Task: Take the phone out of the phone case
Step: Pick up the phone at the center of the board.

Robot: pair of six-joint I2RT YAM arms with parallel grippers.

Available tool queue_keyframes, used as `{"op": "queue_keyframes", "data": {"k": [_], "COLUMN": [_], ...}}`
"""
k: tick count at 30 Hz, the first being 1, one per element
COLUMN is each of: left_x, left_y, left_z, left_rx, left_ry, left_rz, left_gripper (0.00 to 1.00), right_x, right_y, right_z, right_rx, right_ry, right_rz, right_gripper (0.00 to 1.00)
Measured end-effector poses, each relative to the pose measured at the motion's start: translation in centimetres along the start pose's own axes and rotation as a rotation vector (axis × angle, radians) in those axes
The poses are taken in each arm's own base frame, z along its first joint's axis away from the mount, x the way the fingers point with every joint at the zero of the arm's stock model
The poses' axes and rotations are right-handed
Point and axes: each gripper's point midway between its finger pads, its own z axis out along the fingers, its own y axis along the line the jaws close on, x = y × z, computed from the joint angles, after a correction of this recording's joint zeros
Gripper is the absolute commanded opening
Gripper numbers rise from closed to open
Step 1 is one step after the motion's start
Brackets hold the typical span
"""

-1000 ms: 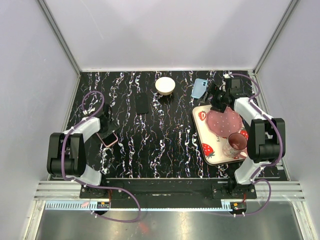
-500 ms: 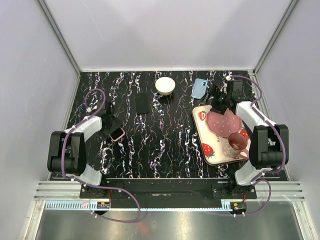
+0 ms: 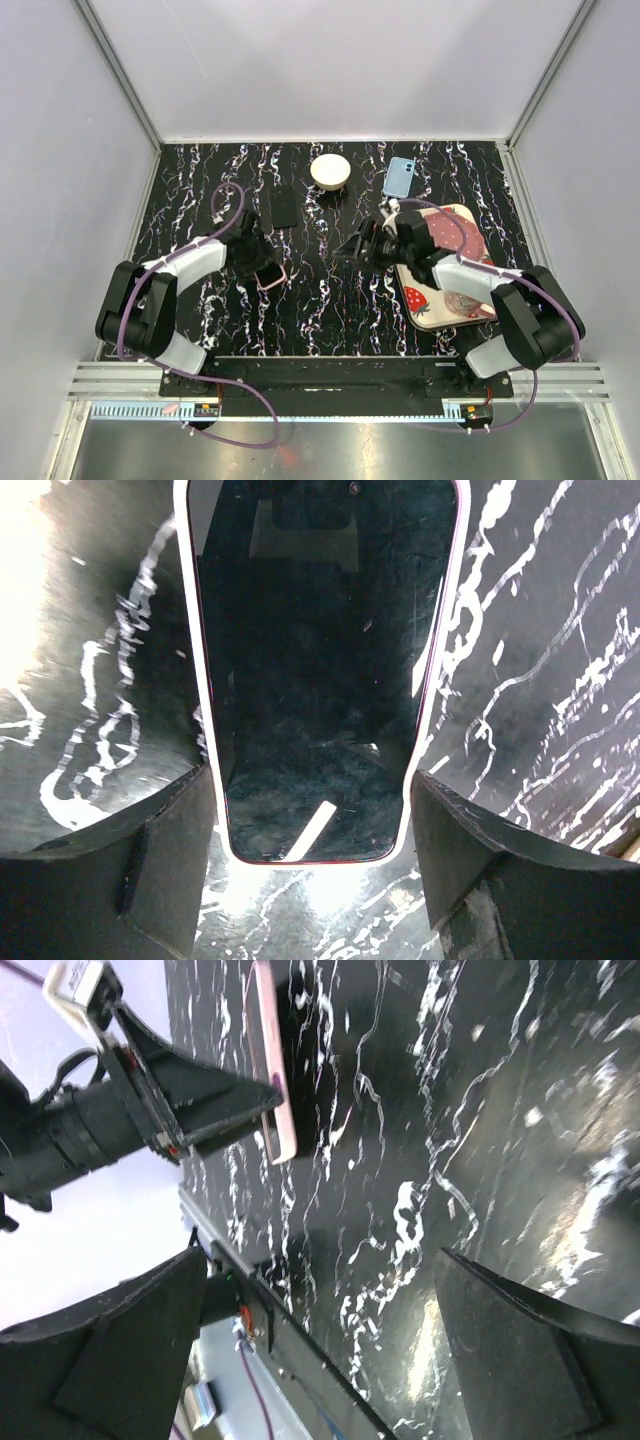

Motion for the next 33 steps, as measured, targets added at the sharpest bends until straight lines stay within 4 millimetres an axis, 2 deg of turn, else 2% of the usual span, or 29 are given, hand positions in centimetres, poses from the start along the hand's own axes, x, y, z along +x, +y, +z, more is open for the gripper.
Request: {"op": "queue_keyframes", "data": {"k": [2,9,12,15,20,26,27,29,30,31,33], "left_x": [0.9,2.8,3.1,3.3,3.7,4.1,4.2,4.3,4.3,4.3,4.2], "left_y": [-0.7,-2.6,-3.1,-3.4,-3.7,-4.0,-4.0,-4.2,-4.2,-4.2,-4.3], "left_z": [-0.1,-0.2,-0.2,-0.2,-0.4,-0.4,-0.4,-0.4,-0.4,-0.4,-0.5], "left_rx": [0.021,0.096,0.124,0.14,0.155,0.177,0.182,0.19,0.191,0.192,0.195], "left_ry": [0.021,0.077,0.092,0.105,0.126,0.147,0.149,0.154,0.155,0.156,0.154], "left_rz": [0.011,0.01,-0.004,-0.009,-0.014,-0.029,-0.033,-0.041,-0.042,-0.043,-0.047], "left_gripper": [0.55,0.55,0.55,0.55,0.56,0.56,0.56,0.63,0.69,0.83,0.95], "right_x": [2.5,6.5,8.4,9.3,9.5,9.3,9.2,9.2,9.1,9.1,9.0], "right_y": [0.3,1.9,1.6,1.0,1.4,1.3,1.3,1.2,1.2,1.4,2.0], "right_z": [0.7,4.6,6.3,7.9,10.1,11.6,11.7,12.0,12.1,12.2,12.1], "right_rx": [-0.032,-0.117,-0.12,-0.119,-0.149,-0.149,-0.15,-0.155,-0.158,-0.17,-0.203], "right_ry": [0.038,0.118,0.158,0.169,0.157,0.14,0.136,0.131,0.13,0.13,0.126], "right_rz": [0.034,0.078,0.087,0.1,0.101,0.096,0.098,0.102,0.111,0.114,0.105], "right_gripper": [0.97,0.96,0.94,0.87,0.67,0.49,0.42,0.32,0.12,0.01,0.0]}}
